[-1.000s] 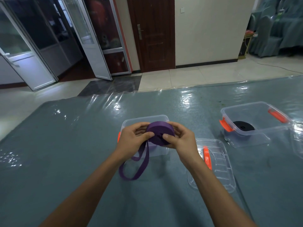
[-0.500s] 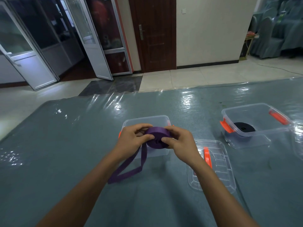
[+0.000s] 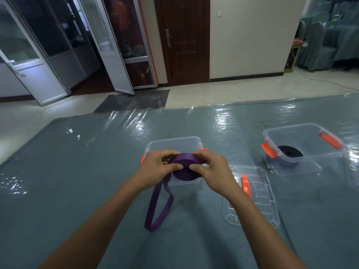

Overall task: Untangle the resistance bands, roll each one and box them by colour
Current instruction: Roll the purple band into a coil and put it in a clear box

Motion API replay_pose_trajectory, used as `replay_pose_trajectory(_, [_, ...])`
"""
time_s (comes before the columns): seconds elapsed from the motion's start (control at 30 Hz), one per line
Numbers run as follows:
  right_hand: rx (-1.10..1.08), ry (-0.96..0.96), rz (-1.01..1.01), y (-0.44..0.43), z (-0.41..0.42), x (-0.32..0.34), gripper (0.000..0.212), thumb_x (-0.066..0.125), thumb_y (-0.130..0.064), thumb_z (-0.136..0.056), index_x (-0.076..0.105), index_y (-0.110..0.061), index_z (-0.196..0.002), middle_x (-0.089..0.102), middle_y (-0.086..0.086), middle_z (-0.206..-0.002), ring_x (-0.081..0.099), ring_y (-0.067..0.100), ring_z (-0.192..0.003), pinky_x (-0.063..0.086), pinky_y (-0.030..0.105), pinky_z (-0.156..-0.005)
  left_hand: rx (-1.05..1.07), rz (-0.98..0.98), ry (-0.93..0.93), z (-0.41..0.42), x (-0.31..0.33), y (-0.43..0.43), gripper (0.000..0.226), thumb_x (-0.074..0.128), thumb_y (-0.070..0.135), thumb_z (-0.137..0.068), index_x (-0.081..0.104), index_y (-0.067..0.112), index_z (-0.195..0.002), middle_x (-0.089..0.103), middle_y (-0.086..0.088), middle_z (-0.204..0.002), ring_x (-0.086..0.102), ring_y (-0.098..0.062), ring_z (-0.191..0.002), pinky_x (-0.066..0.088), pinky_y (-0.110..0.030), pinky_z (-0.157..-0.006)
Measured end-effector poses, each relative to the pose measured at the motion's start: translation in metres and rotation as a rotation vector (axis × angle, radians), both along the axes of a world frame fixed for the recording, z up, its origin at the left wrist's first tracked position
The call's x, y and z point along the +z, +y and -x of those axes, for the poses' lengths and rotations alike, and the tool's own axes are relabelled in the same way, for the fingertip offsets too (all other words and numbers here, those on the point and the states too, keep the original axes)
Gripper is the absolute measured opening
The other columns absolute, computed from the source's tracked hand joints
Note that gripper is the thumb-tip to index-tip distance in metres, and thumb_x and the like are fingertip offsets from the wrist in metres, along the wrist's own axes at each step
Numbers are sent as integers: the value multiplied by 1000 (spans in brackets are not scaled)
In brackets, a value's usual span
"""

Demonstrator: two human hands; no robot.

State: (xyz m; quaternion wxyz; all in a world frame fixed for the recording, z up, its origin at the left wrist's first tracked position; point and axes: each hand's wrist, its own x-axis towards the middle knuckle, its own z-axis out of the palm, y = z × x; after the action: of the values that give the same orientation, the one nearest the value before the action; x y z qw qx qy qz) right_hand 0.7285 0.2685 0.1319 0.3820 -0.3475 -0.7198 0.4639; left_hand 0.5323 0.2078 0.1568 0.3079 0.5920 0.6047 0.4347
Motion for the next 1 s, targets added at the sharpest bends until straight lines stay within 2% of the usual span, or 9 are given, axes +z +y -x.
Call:
replay_pose_trajectory(0.13, [-24,385,428,-4,1,-4,29,67,5,-89,70,-13,-112,77,9,-101,74,32,-97,64,44,-74,71,-60,-200,-6,-2,-1,28,79,0,-82,75,14,-105,79,-4,-100,75,-22,-97,58,-31,-89])
replay_pose_trajectory(0.3, [-6,652,675,-18,11,-13,29,59,9,-92,61,3,-121,71,22,-114,71,35,-104,58,57,-89,67,-106,-283,-2,-4,-2,28,76,-1,-84,75,17,-106,79,-3,-101,76,-20,-96,58,-23,-83])
replay_pose_trajectory(0.43, [-30,430,441,-19,10,-13,29,63,8,-92,61,1,-120,71,20,-113,68,37,-106,59,53,-90,77,-80,-215,5,-4,-3,34,79,0,-82,79,31,-94,80,-2,-95,77,-19,-91,59,-24,-82])
replay_pose_trajectory(0.53, [-25,122,141,-10,4,-5,32,74,-3,-87,67,-11,-118,73,2,-108,68,21,-102,59,46,-89,65,-70,-155,8,-5,-4,34,82,0,-79,79,32,-92,80,0,-93,77,-17,-89,59,-23,-81])
replay_pose_trajectory(0.6, [-11,59,89,-5,1,0,30,75,-4,-86,71,-17,-112,73,-7,-101,69,12,-96,60,43,-86,57,-64,-136,7,-9,-3,30,83,2,-79,78,24,-98,80,-1,-95,77,-19,-91,60,-27,-85])
replay_pose_trajectory(0.7, [-39,138,131,-1,-1,2,33,72,4,-85,72,-26,-101,75,-5,-96,71,16,-95,62,39,-78,82,-60,-195,0,-13,-2,31,83,-1,-78,76,18,-101,80,-3,-97,76,-21,-94,60,-33,-90])
replay_pose_trajectory(0.8, [-77,364,350,-4,-1,-2,34,66,8,-89,72,-21,-105,77,7,-97,73,25,-91,63,38,-68,65,-68,-230,-2,-15,-4,34,80,-1,-81,74,20,-107,79,-1,-102,75,-21,-99,60,-30,-90])
replay_pose_trajectory(0.9, [-51,480,474,-8,1,-10,29,64,6,-92,69,-13,-114,77,9,-104,74,30,-98,63,47,-75,58,-73,-253,1,-12,-4,36,78,-3,-82,73,17,-111,79,-2,-105,75,-21,-101,59,-28,-88])
replay_pose_trajectory(1.0, [77,514,477,-9,-1,-17,41,66,4,-91,62,-13,-128,73,9,-119,70,31,-111,60,50,-87,74,-76,-274,6,-7,-3,34,78,-4,-81,74,15,-109,79,-4,-102,76,-22,-98,60,-32,-89])
